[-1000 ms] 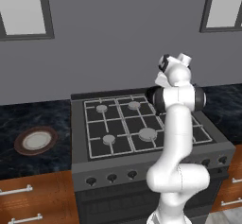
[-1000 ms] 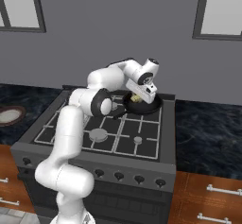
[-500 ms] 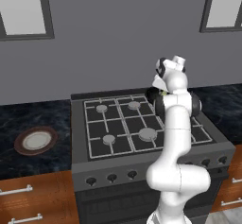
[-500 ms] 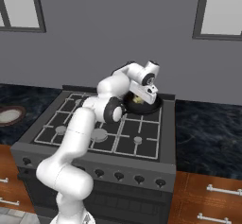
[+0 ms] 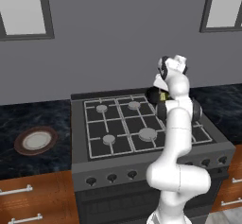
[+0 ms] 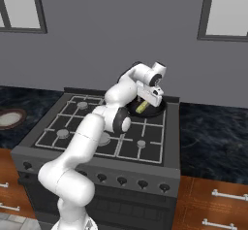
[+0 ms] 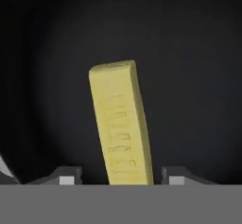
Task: Pick up the butter stick and place it in the pan. Then turn on the burner for the pan.
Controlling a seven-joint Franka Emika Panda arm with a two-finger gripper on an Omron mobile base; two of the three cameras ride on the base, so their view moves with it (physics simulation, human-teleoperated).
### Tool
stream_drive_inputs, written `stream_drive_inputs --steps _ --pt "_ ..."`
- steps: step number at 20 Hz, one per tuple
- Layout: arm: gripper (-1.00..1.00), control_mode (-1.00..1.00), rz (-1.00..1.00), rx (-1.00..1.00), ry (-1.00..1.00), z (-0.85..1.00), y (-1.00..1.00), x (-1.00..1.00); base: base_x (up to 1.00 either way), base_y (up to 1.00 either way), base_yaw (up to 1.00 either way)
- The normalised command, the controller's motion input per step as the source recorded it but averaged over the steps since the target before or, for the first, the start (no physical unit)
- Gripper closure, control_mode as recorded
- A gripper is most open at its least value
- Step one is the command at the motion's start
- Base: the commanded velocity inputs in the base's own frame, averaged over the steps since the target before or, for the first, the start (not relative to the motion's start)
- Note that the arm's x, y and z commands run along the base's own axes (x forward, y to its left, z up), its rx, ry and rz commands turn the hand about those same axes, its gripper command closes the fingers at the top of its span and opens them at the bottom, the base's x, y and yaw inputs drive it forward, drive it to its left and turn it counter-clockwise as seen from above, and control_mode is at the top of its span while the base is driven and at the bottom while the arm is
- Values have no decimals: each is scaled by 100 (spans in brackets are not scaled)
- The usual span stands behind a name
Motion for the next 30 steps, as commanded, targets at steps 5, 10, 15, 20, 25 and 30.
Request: stream_drive_inputs --steps 5,10,15,20,25,30 --pt "-100 -100 0 0 -5 0 40 -59 0 0 0" --pt "-100 -100 0 0 -6 0 40 -88 0 0 0" --pt "-100 -100 -1 0 -7 -3 47 -100 0 0 0" --pt "-100 -100 -6 0 -13 -5 46 -100 0 0 0" --pt "-100 -100 -8 -10 -27 21 20 -100 0 0 0" --pt "-100 -100 -4 -15 -28 14 13 -100 0 0 0"
